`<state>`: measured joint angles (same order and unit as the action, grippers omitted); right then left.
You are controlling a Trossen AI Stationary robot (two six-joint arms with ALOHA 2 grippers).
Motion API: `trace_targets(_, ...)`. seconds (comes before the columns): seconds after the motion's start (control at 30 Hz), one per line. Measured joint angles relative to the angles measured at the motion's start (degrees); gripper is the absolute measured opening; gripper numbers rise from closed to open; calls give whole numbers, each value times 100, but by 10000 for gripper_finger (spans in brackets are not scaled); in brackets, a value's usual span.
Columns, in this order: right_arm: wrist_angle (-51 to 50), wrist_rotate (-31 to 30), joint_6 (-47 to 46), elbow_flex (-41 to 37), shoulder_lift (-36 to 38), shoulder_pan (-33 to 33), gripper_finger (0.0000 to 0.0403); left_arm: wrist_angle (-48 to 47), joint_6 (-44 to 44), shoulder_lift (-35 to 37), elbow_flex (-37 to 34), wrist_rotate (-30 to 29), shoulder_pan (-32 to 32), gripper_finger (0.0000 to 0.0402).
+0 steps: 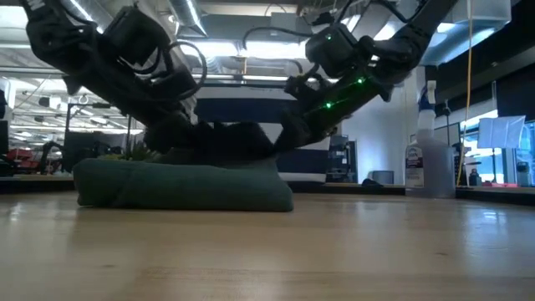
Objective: Fold Laundry from Bin
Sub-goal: Fold the green polo shirt, then move the green polo shirt to the bottom right of the table
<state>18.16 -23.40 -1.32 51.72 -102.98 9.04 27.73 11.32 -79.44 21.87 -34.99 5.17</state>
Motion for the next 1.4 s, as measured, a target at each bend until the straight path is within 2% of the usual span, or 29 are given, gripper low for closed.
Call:
trace_targets(0.27, -645, -277, 54, -2, 0, 0, 195, -70, -346, 0, 0, -203, 442, 115)
trace_targets(0.47, -560, -92, 177, -2, 0, -2, 195, -163, -11, 200, 0, -631, 294, 115)
trace_targets(0.6, -297, 440, 372, -2, 2, -7, 195, -154, 364, 603, 0, -640, -70, 115)
trace_targets(0.67, -125, 889, 467, -2, 7, -7, 195, -160, 371, 832, 0, -628, -339, 115)
trace_targets(0.8, 234, 1757, 257, -2, 7, -11, 195, -204, -249, 1114, 0, -283, -977, 115)
trace_targets(0.9, 521, 2218, -47, -2, 1, -118, 190, -669, -866, 1115, 0, -168, -1435, 115)
trace_targets(0.97, 610, 2236, -84, 0, -15, -279, 169, -1121, -1492, 1059, 0, -168, -1642, 113)
trace_targets(1.07, 576, 2120, 1, -2, -31, -548, 107, -1783, -2195, 973, -2, -210, -1818, 93)
trace_targets(1.17, 661, 2050, 174, -2, -31, -741, 27, -2312, -2702, 967, -2, -214, -1879, 48)
trace_targets(1.2, 737, 2041, 183, -2, -35, -767, 14, -2461, -2857, 964, -2, -210, -1876, 29)
trace_targets(1.27, 843, 2042, 156, -2, -35, -767, 15, -2607, -3090, 964, -2, -187, -1841, 8)
trace_targets(1.4, 841, 2041, -11, -7, -126, -752, 14, -2692, -3227, 964, -2, -169, -1759, 2)
